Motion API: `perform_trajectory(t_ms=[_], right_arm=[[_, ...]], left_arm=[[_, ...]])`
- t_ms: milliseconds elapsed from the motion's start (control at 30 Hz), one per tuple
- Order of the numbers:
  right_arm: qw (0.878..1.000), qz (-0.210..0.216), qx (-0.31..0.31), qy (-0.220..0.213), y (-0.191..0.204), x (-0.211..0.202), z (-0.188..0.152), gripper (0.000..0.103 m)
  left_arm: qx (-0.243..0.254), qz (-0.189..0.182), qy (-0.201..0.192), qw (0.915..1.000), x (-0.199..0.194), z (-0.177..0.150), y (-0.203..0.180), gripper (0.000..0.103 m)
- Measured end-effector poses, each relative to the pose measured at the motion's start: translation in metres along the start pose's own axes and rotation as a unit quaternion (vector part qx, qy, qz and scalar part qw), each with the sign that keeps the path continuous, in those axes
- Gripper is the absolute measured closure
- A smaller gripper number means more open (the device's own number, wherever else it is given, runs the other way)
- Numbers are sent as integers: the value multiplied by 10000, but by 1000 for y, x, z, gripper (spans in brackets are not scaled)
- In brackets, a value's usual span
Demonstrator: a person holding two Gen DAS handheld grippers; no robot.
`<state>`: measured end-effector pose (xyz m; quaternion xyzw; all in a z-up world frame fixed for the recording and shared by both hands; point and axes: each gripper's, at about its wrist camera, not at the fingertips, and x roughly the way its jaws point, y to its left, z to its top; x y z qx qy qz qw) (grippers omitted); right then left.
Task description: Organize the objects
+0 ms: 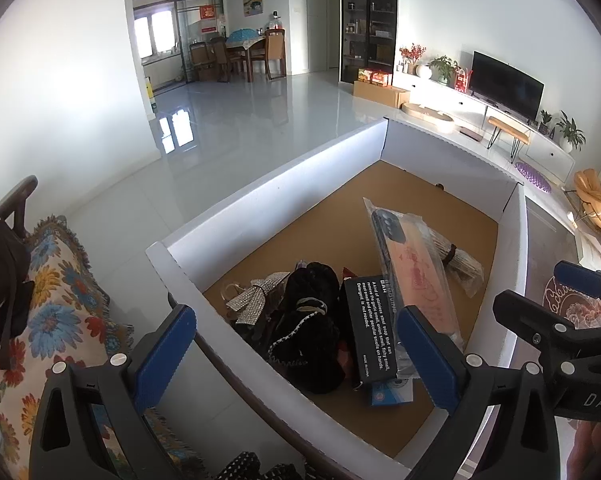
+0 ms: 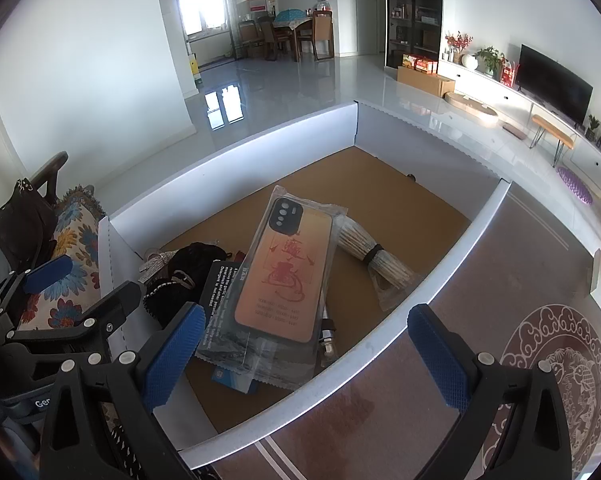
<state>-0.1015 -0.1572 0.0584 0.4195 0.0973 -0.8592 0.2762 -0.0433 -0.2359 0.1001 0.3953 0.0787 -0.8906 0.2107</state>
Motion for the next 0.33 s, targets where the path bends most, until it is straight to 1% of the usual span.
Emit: perform_trajectory(t_ms=[200,300,333], right_arm=[[10000,-6,-8,7,0,1,1,1],[10000,-35,5,-10,-1,2,2,1],[10000,-45,9,-16,-2,2,2,1]], left_arm=[[15,20,1,10000,1,1,0,1],[-97,72,-336,9994,-7,-2,3,1],[-95,83,-337,9994,-8,-1,3,1]])
